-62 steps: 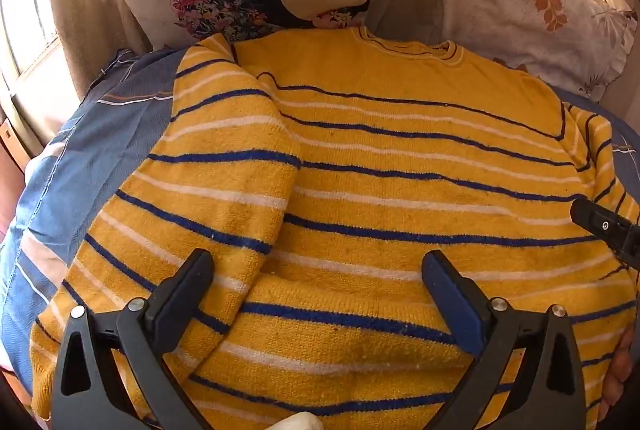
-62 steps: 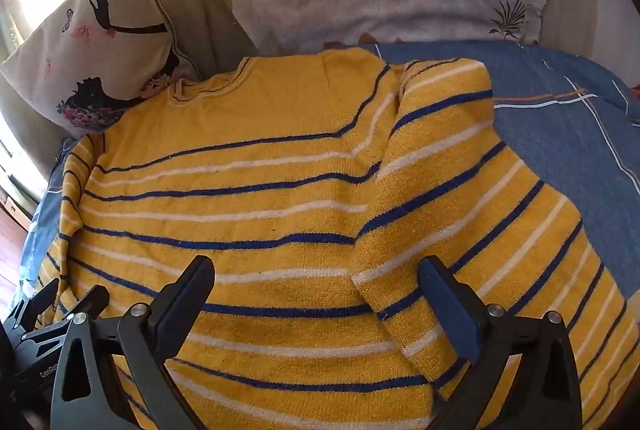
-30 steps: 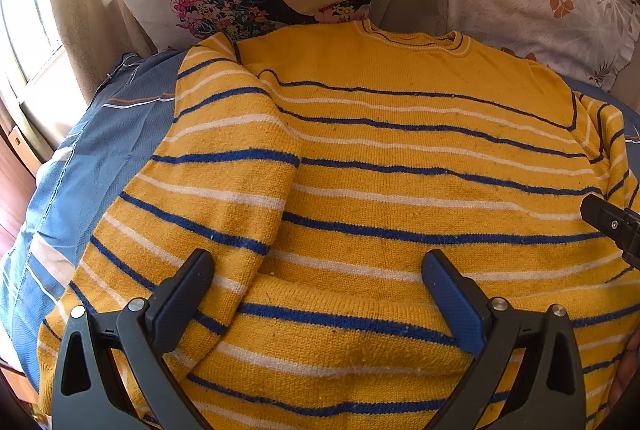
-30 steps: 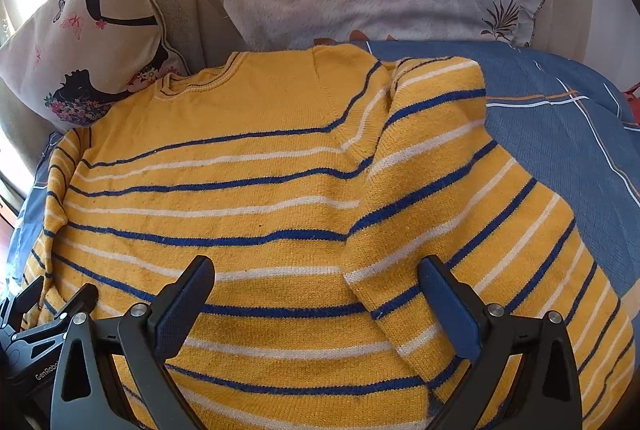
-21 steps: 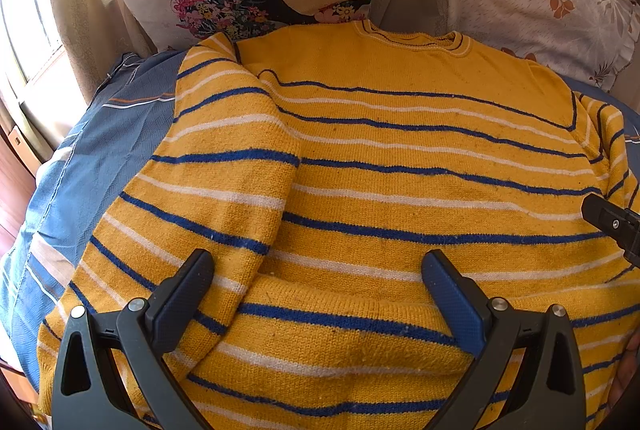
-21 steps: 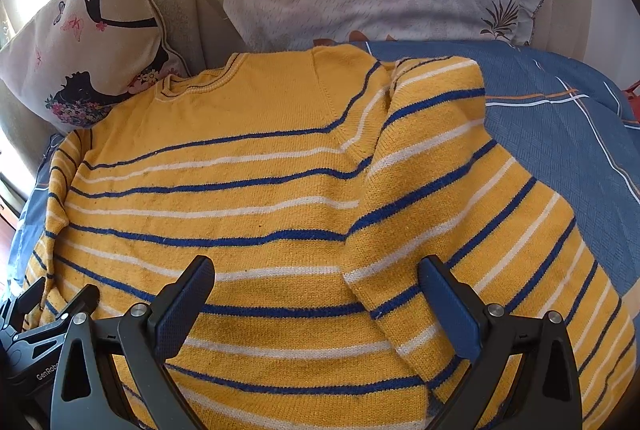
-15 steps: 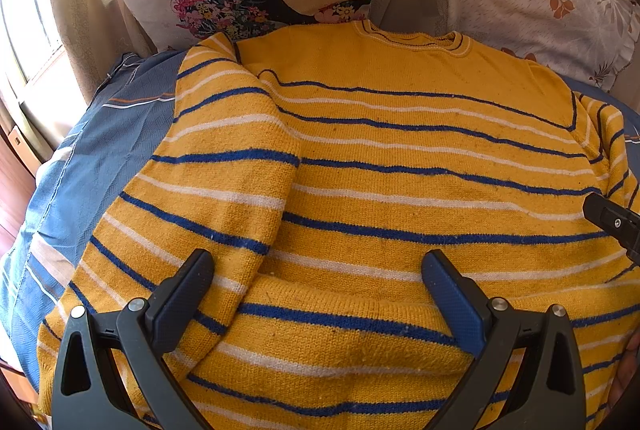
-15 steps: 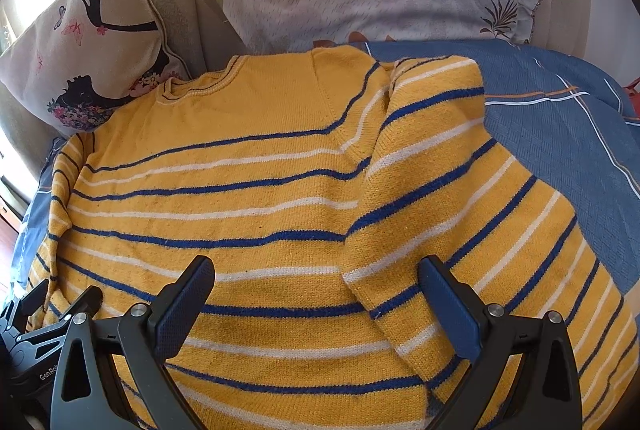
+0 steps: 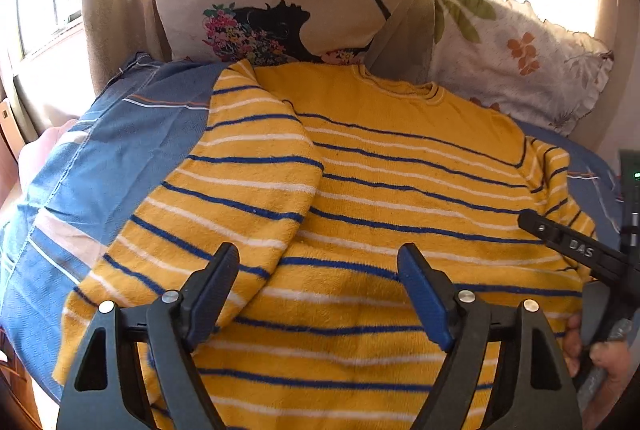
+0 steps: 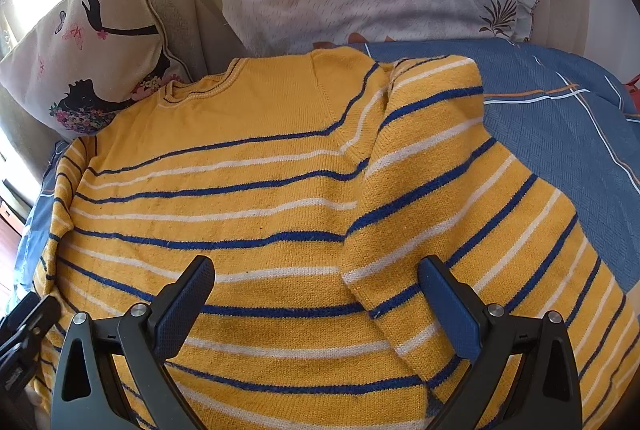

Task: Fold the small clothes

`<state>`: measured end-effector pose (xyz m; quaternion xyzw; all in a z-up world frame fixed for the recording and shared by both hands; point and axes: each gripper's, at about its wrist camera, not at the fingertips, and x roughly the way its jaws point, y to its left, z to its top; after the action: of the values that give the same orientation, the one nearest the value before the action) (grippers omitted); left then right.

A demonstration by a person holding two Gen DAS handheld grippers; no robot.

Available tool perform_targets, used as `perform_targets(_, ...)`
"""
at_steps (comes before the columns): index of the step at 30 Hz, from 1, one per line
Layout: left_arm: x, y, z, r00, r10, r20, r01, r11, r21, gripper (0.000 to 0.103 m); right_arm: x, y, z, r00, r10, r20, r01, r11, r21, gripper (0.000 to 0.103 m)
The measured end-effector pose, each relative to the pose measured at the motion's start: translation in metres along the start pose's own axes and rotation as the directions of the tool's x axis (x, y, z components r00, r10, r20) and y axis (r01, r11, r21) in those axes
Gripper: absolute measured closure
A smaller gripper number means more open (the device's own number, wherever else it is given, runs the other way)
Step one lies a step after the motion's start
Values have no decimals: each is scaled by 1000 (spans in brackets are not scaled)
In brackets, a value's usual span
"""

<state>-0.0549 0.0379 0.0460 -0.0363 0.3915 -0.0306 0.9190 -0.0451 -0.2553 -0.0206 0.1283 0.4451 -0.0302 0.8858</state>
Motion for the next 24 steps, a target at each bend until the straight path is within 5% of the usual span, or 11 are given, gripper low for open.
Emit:
perform_targets(4,-25,46,3,993,113,40,-113,994,-4,17,-1,1,0,1000,-5,-2,5,1000,-2,0)
perform_targets(8,-7,105,-3,967,249,-54,-252,967,-48,16,-1,1,0,1000,-3,-2,3,1000,1,0)
perform_targets(13,13,141,-16,976,145,-163,-167,977,-131,17,-1,2,0,1000,-11,-6,11,1000,-5,0)
perform_targets(15,17,138,-18,981,88,-175,-112,984,-135,52,0,4,1,1000,-19,-9,18,1000,-9,0)
perform_targets(16,18,136,-18,980,59,-189,-87,986,-141,80,0,4,1,1000,-21,-10,21,1000,-11,0)
perform_targets(19,8,144,-15,975,143,-168,-172,970,-171,99,1,5,1,1000,-28,-13,28,999,-16,0)
perform_targets(21,-2,160,-14,965,216,-151,-244,947,-209,99,1,6,2,999,-34,-15,34,999,-20,0)
perform_targets(24,-12,191,-14,910,381,-162,-411,876,-253,99,3,8,3,999,-48,-20,48,998,-30,0)
